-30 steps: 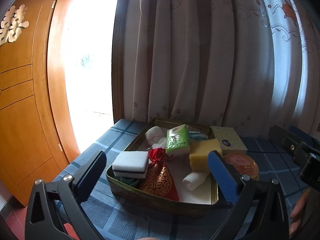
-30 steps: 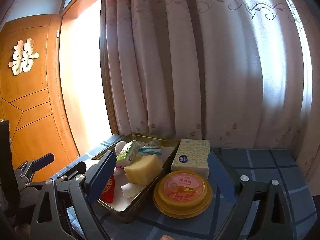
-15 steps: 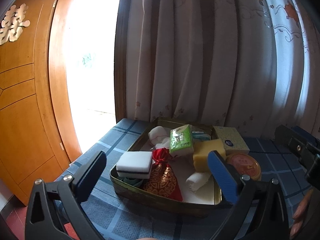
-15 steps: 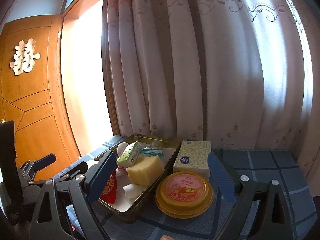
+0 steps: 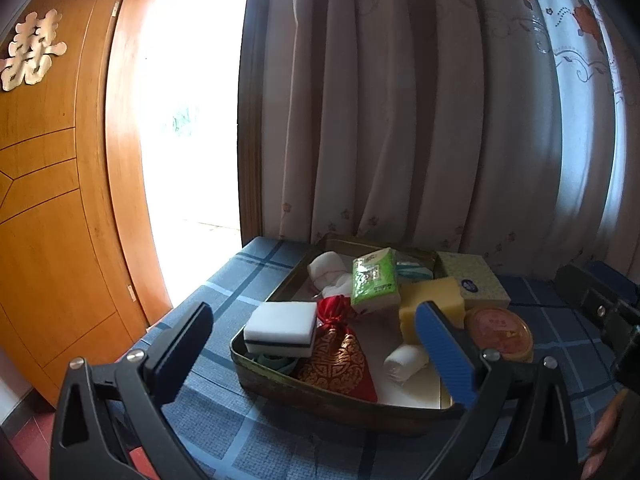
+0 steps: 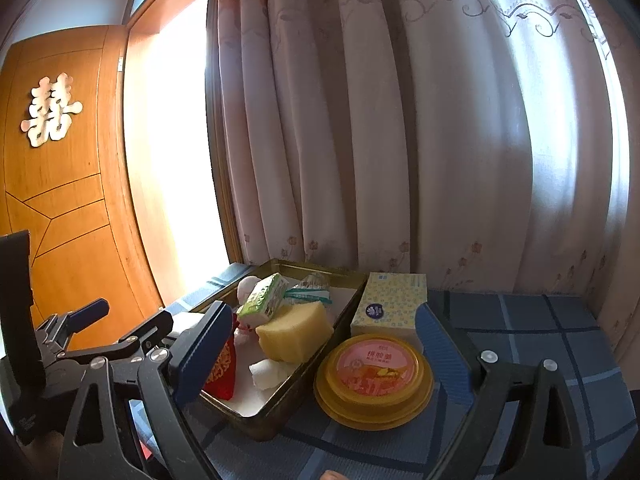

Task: Organize soft objects

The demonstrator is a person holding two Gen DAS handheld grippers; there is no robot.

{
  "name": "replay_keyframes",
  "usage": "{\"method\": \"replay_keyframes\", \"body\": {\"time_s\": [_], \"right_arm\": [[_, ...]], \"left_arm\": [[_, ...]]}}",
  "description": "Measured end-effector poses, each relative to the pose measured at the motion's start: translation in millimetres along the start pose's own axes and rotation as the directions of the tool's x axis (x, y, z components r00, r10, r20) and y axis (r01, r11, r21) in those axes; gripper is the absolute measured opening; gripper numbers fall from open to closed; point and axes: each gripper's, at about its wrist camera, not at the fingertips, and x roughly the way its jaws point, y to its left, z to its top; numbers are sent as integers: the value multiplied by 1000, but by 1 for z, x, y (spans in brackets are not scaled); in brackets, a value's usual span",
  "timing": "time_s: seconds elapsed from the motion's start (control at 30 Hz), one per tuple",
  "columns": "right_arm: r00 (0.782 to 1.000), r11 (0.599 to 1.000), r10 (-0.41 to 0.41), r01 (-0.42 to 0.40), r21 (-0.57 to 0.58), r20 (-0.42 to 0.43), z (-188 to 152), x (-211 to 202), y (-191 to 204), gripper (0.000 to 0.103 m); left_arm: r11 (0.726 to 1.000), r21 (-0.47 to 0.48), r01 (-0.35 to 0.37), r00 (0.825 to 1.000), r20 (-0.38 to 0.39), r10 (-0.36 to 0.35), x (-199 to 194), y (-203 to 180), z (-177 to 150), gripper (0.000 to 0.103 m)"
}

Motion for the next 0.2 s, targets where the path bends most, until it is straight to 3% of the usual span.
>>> {"method": "replay_keyframes", "body": {"time_s": [0.2], "right_arm": [[1000, 1000, 0, 0, 7, -6, -5, -2, -2, 94]], "left_arm": [[1000, 11, -7, 1000, 8, 7, -1, -2, 0, 103]]}}
